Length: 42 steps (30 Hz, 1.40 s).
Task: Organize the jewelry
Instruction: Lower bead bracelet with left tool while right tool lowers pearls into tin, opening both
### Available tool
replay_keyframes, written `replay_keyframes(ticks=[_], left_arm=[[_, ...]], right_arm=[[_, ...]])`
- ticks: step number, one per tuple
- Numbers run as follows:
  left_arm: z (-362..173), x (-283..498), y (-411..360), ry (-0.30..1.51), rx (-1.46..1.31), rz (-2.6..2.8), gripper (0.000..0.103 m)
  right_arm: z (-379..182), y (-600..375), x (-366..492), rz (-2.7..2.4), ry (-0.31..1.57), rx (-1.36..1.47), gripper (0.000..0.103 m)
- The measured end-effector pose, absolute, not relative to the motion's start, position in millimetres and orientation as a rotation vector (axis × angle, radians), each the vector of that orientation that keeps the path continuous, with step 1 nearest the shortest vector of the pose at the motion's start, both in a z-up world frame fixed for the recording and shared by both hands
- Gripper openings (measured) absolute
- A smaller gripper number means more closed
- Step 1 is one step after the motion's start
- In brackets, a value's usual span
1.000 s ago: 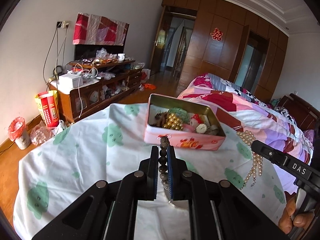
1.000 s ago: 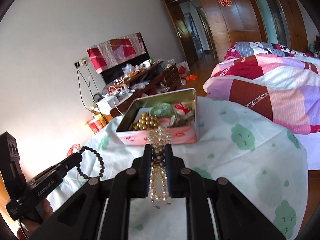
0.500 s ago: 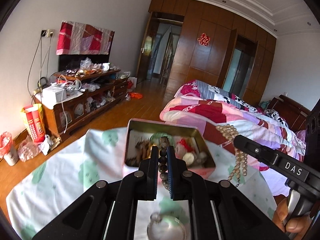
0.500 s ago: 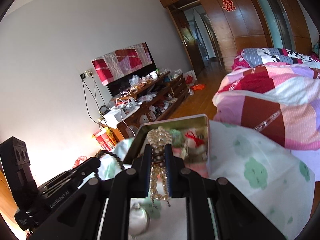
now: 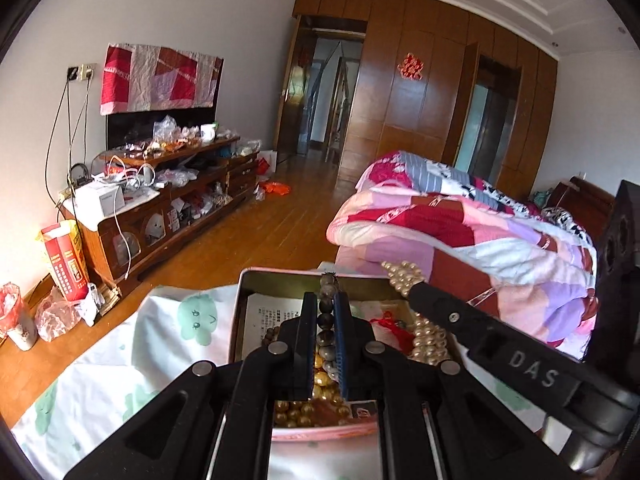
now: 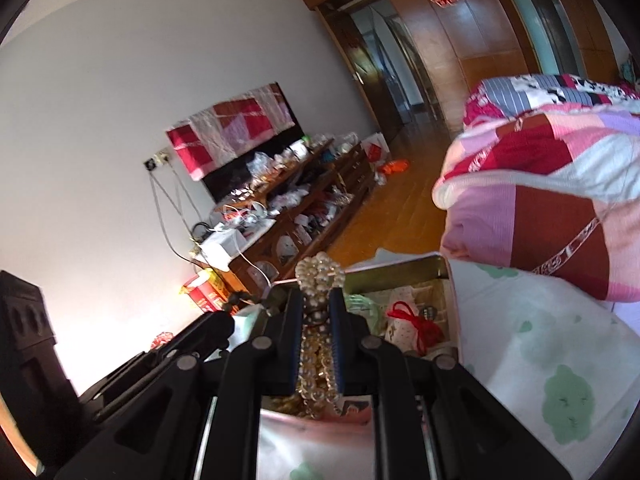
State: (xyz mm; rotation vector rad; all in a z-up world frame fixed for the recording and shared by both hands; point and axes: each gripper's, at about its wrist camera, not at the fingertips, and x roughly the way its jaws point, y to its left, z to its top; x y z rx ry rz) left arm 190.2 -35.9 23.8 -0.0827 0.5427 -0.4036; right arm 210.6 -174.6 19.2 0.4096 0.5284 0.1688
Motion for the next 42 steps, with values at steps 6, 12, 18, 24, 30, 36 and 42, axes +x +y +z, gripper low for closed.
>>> replay_keyframes(ticks=[6, 12, 18, 24, 30, 36, 42], left_arm=[[3.2, 203.9, -33.6, 0.603, -0.090, -0.379, 0.007], [-6.9, 210.0, -37.6, 0.628, -0.030, -0.336, 0.007], [-16.1, 215.8, -39.3, 0.656, 0.003, -0.301, 0.007], [-21.5, 218.8, -41.2, 0.676, 0.029, -0.282, 0.007], [-22.2, 220.5, -39.3, 0.695, 0.035, -0.279, 0.008], [-23.2, 222.3, -43.8, 0.703, 0.053, -0.268, 0.008], [-22.6, 217.8, -49.7, 0.687, 0.086, -0.264, 0.030]], right_arm=[[-13.9, -185.4, 229.0, 0.152, 0.617, 0.446, 0.015], [-25.0, -184.9, 233.3, 0.135, 0.659, 0.431, 0.015], [-29.1, -178.9, 235.7, 0.089, 0.668, 0.347, 0.015], [-30.0, -174.9, 234.0, 0.071, 0.668, 0.296, 0.015], [-31.1, -173.3, 236.4, 0.067, 0.671, 0.278, 0.016], [-27.1, -178.7, 230.1, 0.116, 0.629, 0.358, 0.018], [-8.6, -188.9, 207.8, 0.055, 0.502, 0.391, 0.064]])
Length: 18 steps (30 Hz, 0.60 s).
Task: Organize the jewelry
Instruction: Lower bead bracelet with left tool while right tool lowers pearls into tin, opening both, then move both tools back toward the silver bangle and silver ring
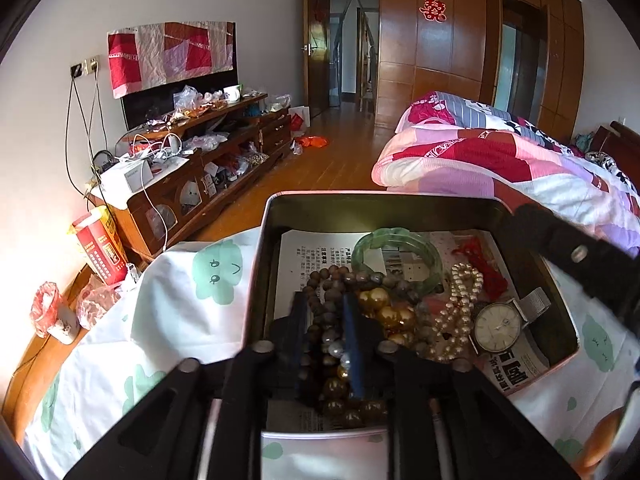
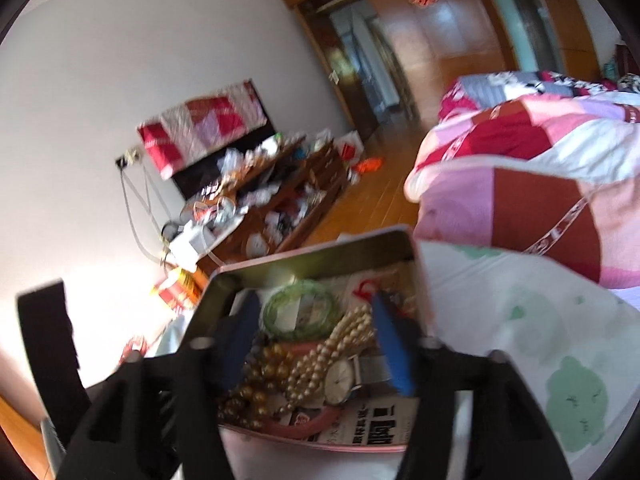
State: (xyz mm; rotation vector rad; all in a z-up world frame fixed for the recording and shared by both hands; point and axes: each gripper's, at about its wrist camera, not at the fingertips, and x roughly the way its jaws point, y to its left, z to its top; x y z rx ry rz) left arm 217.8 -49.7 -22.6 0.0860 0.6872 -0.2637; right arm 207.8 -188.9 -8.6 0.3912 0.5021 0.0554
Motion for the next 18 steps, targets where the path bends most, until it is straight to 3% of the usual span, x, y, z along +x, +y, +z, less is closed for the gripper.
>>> replay_keyframes(ticks=[5, 18], left_arm=[[-11.9, 208.0, -41.4, 0.643, 0.034, -0.293, 0.061], [-13.4, 164.2, -23.3, 0.625, 0.045, -0.222, 0.062]], right_arm=[[1.2, -199.5, 191.2, -0.029, 0.489, 0.401, 0.064], [-16.6, -214.5, 151.1, -0.083, 0.583, 0.440, 0.064]])
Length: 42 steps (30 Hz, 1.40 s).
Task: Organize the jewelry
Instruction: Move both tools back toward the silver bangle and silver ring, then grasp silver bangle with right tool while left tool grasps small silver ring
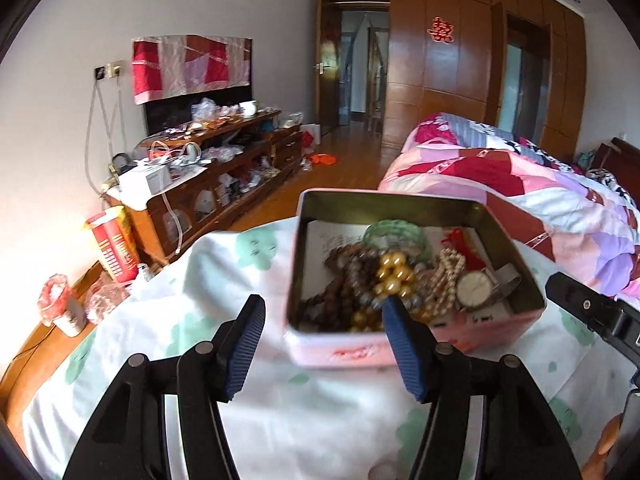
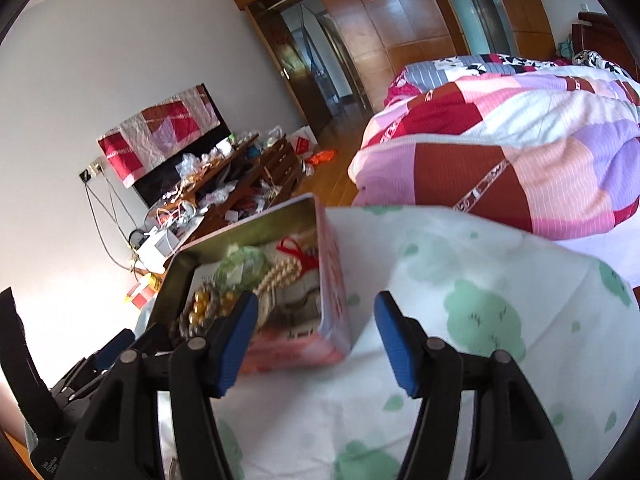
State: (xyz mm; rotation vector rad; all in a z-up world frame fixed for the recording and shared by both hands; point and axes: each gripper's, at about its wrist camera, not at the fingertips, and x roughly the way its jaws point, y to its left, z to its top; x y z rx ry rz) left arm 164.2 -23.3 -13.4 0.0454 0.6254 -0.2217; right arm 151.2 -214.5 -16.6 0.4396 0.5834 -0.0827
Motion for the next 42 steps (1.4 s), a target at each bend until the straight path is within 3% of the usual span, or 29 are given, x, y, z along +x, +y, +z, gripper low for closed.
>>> replay_keyframes(ticks=[8, 15, 23, 30, 33, 37, 42], left_arm=[[-17.1, 144.8, -9.3, 0.618, 0.082, -0.161, 0.062], [-25.1, 139.7, 27.7, 0.684, -0.052, -0.165, 0.062], [-27.0, 125.7, 33.2, 0.693, -0.070, -0.165, 0.062], [-26.5, 120.3, 37.5, 0.682, -0.075, -0.163, 0.062], [-30.4, 124.6, 46.5, 0.711, -0.126, -0.157, 0.062], [-32.4, 126.2, 49.2, 0.733, -0.158, -0.175, 0.062], [-30.5, 121.6, 39.9, 0.726, -0.135, -0.243, 0.061]], right_arm=[[-23.5, -196.9, 135.4, -0.067, 0.617, 0.373, 0.064], [-27.8, -187.1, 127.2, -0.021, 0.648, 0.342, 0.063], [-32.9, -140.2, 121.7, 0.188, 0.732, 0.201, 0.032], [-47.6, -95.1, 117.5, 0.254, 0.827, -0.002, 0.027], [-58.5, -99.1, 124.5, 0.238, 0.890, 0.002, 0.016], [-58.8, -104.6, 121.5, 0.240, 0.888, 0.008, 0.008], [-46.9, -133.1, 111.6, 0.198, 0.797, 0.146, 0.008]])
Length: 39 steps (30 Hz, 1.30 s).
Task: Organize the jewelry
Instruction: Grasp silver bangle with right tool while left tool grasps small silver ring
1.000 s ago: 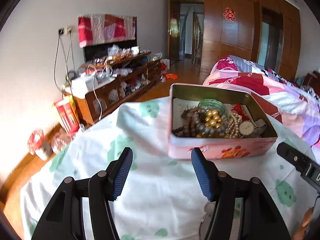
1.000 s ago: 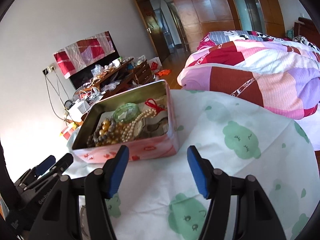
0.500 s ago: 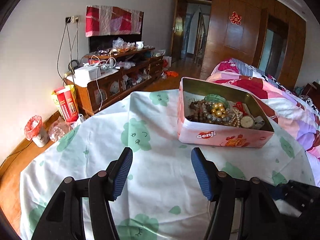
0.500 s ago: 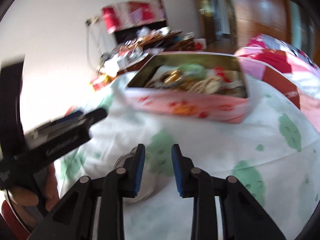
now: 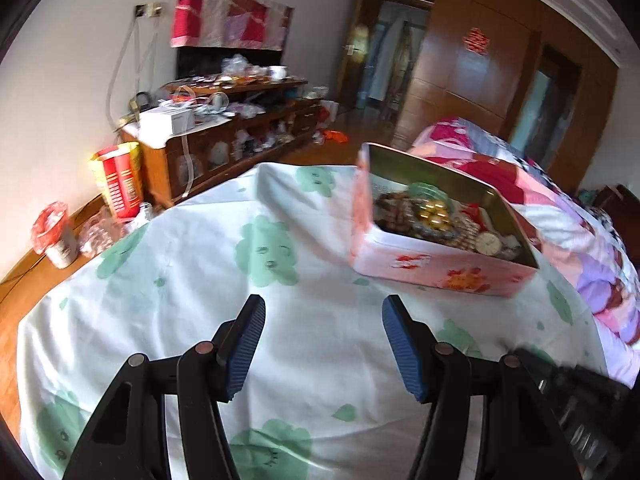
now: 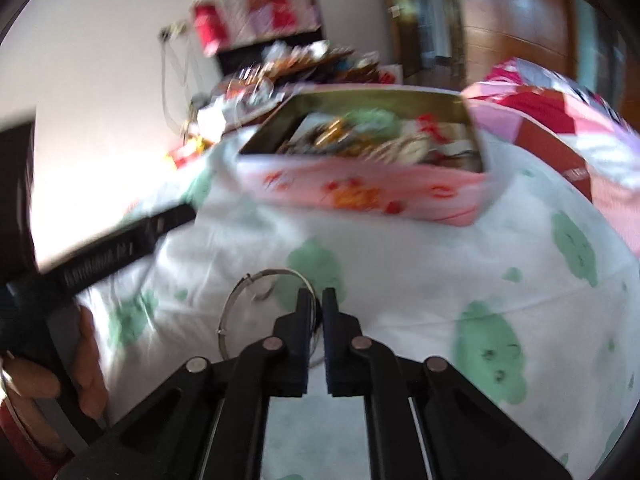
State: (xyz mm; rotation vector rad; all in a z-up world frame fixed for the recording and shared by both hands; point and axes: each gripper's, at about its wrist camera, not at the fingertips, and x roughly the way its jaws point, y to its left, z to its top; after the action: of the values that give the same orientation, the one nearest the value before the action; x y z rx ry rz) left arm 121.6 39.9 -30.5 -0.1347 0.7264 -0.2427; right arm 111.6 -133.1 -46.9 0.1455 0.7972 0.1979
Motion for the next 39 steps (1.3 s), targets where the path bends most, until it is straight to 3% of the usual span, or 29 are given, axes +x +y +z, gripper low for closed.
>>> replay_keyframes(ticks=[11, 15, 17, 39], left_arm=[[-42.7, 106.3, -22.7, 0.846, 0.092, -0.561, 0.061], [-47.1, 111.8, -17.3, 0.880, 0.071, -0.534, 0.025], [-47.8, 113.0, -17.2, 0.884, 0.061, -0.529, 0.022], [-47.0, 103.6, -38.1, 0.852, 0.234, -0.510, 0.019]], right_arm=[[-40.5, -176.3, 107.2, 0.019, 0.753, 0.306, 0.008], [-38.4, -177.0, 104.5, 0.026, 0.745, 0.304, 0.008], [-38.6, -175.9, 104.8, 0.033, 0.746, 0.302, 0.009], [-39.8, -179.9, 106.1, 0.033, 0.748, 0.316, 0.009]])
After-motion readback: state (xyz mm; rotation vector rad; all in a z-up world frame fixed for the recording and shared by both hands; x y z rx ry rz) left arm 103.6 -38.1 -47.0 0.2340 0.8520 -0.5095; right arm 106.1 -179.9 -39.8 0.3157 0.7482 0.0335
